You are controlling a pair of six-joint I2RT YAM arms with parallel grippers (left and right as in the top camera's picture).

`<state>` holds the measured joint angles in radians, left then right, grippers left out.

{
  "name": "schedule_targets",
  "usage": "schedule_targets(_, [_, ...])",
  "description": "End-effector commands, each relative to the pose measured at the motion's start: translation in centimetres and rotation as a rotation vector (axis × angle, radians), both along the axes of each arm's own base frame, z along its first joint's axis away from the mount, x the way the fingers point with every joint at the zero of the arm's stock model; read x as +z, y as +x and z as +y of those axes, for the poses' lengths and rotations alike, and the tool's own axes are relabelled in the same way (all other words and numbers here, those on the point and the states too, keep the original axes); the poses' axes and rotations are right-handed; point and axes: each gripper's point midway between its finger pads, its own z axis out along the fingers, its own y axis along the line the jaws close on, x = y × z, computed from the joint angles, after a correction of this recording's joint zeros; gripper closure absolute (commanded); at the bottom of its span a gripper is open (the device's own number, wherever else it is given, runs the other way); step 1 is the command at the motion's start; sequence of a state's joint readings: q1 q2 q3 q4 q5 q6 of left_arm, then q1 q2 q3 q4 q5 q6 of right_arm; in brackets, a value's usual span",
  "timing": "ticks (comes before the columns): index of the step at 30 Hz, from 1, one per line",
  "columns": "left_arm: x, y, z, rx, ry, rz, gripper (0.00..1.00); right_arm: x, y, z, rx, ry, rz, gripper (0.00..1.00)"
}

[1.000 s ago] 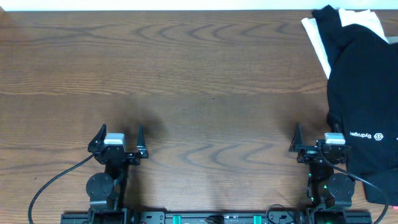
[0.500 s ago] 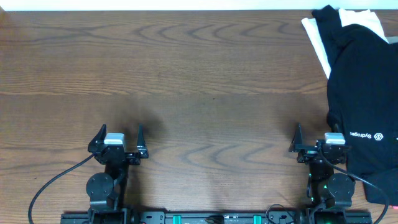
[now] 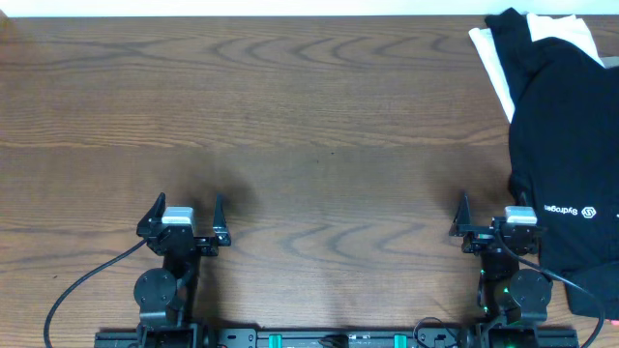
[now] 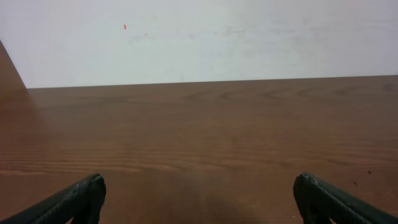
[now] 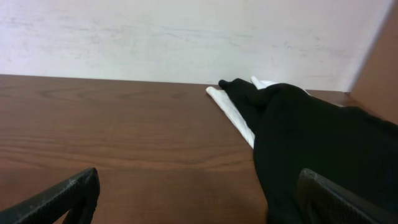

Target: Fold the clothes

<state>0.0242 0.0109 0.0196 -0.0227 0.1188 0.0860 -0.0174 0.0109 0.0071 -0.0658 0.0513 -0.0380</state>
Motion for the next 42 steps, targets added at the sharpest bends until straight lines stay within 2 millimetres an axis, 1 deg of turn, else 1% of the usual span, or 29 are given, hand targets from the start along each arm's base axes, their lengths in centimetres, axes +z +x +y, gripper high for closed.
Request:
schedule_targets(1, [-1.5,-0.1,-0.1,-0.004,0.002,0.045,0.02,-0.1,0.0,0.0,0.002,-0.011,0.003,0.01])
schedule_targets(17, [-1.5,-0.1,-0.1,-0.004,0.002,0.044,0.02,0.0,0.0,0.0,0.002,-0.011,-0.001,0.01])
schedule_targets(20, [-1.5,-0.1,-0.1,-0.003,0.003,0.045,0.02,-0.1,0.0,0.0,-0.001,0.023,0.0,0.01])
schedule_targets(26, [-2.4,0.0,0.1,0.008,-0.025,0.086,0.02,-0.1,0.0,-0.2,-0.011,0.025,0.002,0.01])
schedule_targets(31, [-3.2,0.1,0.0,0.016,-0.072,0.129,0.02,-0.1,-0.1,-1.2,-0.072,0.02,0.022,0.01])
schedule_targets(35, [-2.0,0.2,0.0,0.021,-0.107,0.134,0.02,0.8,-0.1,-1.5,-0.086,0.018,0.074,0.01])
schedule_targets(38, [-0.4,0.3,-0.2,0.009,-0.115,0.137,0.02,1.3,-0.1,-1.4,-0.086,0.019,0.152,0.01])
schedule_targets(42, [1.7,0.3,-0.4,0.009,-0.168,0.175,0.02,2.6,0.3,-1.4,-0.098,0.075,0.25,0.01])
